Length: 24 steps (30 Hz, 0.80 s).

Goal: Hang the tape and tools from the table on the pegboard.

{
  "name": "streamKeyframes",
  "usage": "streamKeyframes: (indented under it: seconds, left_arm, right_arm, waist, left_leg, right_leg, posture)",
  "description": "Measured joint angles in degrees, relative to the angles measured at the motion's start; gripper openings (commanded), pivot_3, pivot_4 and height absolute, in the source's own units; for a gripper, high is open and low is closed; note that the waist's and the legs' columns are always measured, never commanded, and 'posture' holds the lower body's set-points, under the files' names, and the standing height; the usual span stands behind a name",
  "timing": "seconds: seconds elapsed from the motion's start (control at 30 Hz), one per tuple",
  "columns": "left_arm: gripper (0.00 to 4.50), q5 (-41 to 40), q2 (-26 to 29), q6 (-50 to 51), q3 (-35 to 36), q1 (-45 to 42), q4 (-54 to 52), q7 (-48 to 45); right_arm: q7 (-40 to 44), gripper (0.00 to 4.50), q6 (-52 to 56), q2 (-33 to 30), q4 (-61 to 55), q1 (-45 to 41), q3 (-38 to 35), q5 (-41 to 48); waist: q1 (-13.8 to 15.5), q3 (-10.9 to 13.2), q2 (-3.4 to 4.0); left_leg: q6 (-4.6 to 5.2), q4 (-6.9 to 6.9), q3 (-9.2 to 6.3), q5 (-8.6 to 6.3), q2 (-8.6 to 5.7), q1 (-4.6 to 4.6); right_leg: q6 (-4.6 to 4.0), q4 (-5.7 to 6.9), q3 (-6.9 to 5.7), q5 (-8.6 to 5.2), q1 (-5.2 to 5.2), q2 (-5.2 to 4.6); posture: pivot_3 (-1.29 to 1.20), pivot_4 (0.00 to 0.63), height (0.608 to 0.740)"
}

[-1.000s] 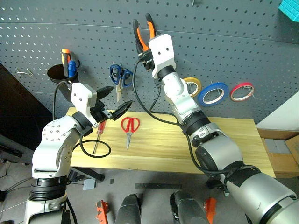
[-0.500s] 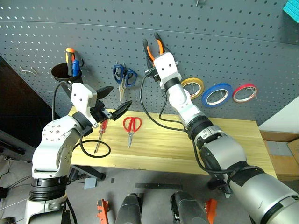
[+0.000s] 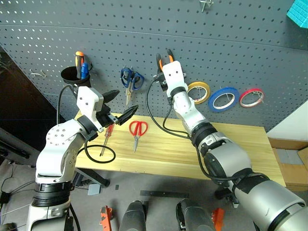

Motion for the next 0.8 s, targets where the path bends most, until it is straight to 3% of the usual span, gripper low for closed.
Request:
streamKeyframes:
  seconds: [0.03, 0.07, 0.3, 0.43, 0.57, 0.7, 0.8]
  left_arm:
    - [4.5, 0.12, -0.09, 0.0, -0.08, -0.12, 0.04, 0.01]
    - [4.5, 0.19, -0.16, -0.01, -0.18, -0.22, 0.09, 0.01]
    - [4.5, 0.7, -0.92, -0.27, -1.19, -0.41, 0.98, 0.07]
    - [4.5, 0.99, -1.5, -1.0, -1.52, -0.39, 1.01, 0.3]
    - [4.5, 1.21, -1.72, -1.04, -2.11, 0.21, 0.99, 1.03]
    - [4.5, 1.43, -1.91, -1.02, -2.81, 0.89, 0.99, 1.3]
    - [4.5, 1.54, -2.35, -0.57, -3.43, 1.74, 0.74, 2.09]
  right_arm:
    - [0.09, 4.38, 0.53, 0.04, 0.0, 0.54, 0.0, -0.01]
    - [0.15, 4.45, 0.97, 0.14, 0.0, 0.91, 0.01, -0.01]
    - [1.01, 4.45, 5.33, 1.04, -6.16, 1.98, -0.68, 2.13]
    - [4.72, 4.45, 11.02, 1.68, -23.58, 5.34, -0.74, 4.7]
    - [11.51, 4.45, 23.4, 3.38, -48.43, 11.36, 0.27, 10.28]
    - [14.91, 4.45, 33.18, 3.14, -59.93, 13.3, 0.2, 14.85]
    - [20.43, 4.45, 41.31, -1.39, -66.52, 13.38, -2.82, 22.27]
  waist:
    - [-0.01, 0.0, 0.0]
    - [-0.04, 0.0, 0.0]
    - [-0.24, 0.03, 0.04]
    - [-0.22, 0.04, 0.06]
    - [-0.26, 0.05, 0.07]
    - [-0.27, 0.05, 0.08]
    - [0.04, 0.08, 0.12]
  left_leg:
    - [0.0, 0.0, 0.01, 0.0, 0.0, 0.0]
    - [0.01, 0.0, 0.01, 0.0, 0.01, 0.0]
    - [0.04, 0.0, 0.01, 0.03, 0.08, 0.01]
    - [0.04, -0.15, 0.0, 0.02, 0.1, -0.03]
    - [0.05, -0.33, -0.06, -0.01, 0.16, -0.1]
    - [0.05, -0.32, -0.08, -0.02, 0.16, -0.21]
    - [0.06, -0.29, -0.2, -0.02, 0.15, -0.38]
  right_leg:
    - [0.0, 0.0, 0.01, 0.0, 0.0, 0.0]
    - [0.0, 0.01, 0.02, 0.0, -0.01, 0.01]
    - [-0.07, 0.06, 0.06, 0.04, -0.06, 0.11]
    - [-0.07, -0.11, 0.05, 0.04, -0.08, 0.11]
    - [-0.08, -0.38, -0.01, 0.03, -0.1, 0.13]
    - [-0.09, -0.53, -0.06, 0.03, -0.11, 0.12]
    - [-0.09, -0.73, -0.2, 0.05, -0.1, 0.09]
  posture:
    - [0.07, 0.137, 0.74]
    - [0.06, 0.138, 0.74]
    - [0.05, 0.147, 0.74]
    - [0.04, 0.155, 0.74]
    - [0.02, 0.16, 0.74]
    - [0.02, 0.168, 0.74]
    - [0.01, 0.175, 0.74]
